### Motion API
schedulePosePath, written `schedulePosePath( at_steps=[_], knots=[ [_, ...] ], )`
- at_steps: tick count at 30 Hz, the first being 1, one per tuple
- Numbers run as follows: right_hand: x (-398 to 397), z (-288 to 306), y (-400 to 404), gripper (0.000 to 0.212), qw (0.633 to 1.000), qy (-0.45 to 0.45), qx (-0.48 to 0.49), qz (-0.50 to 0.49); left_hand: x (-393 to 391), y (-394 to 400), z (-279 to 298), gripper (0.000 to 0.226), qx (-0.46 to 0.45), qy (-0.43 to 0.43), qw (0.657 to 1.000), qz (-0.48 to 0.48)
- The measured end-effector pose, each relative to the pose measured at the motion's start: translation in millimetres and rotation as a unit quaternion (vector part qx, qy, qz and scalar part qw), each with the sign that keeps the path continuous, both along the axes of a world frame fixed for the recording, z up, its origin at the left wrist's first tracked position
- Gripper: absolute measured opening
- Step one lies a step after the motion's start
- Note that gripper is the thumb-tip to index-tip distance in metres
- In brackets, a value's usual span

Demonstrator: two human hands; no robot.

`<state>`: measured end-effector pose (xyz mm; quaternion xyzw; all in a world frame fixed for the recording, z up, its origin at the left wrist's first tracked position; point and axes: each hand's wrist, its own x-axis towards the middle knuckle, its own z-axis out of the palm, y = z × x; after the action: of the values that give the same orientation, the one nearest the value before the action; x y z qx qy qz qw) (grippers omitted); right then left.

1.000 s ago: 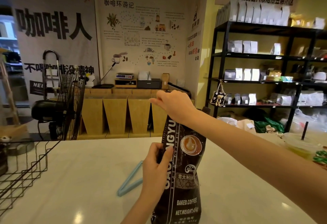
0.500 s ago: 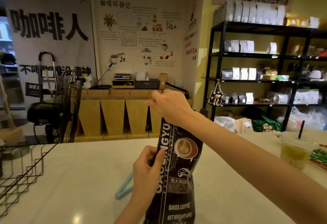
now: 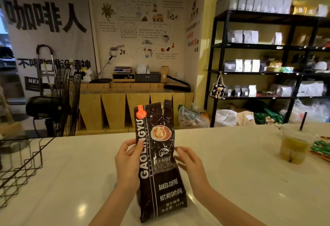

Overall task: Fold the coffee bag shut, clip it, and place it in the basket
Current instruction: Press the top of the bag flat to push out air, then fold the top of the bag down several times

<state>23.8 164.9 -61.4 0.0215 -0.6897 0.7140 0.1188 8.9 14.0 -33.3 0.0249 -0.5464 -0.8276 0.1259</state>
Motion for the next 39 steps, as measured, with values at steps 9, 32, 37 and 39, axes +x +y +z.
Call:
schedulePosePath(
  at_steps=[9, 32, 37, 39],
  knots=[
    [7, -12, -14, 0.032, 0.998, -0.026, -0.06, 0.002, 2, 4, 4, 0.035, -0.154, 0.048, 0.983, 0.089],
    [28, -3, -26, 0.03, 0.993, 0.113, 0.005, 0.02, -60, 7, 90, 0.057, -0.72, 0.41, 0.498, 0.255],
    [32, -2, -27, 0.028, 0.992, 0.125, -0.012, 0.022, -61, -7, 83, 0.051, -0.66, 0.41, 0.524, 0.348],
    [32, -4, -29, 0.024, 0.993, 0.115, -0.028, 0.018, -60, -6, 82, 0.048, -0.641, 0.428, 0.526, 0.359]
  ],
)
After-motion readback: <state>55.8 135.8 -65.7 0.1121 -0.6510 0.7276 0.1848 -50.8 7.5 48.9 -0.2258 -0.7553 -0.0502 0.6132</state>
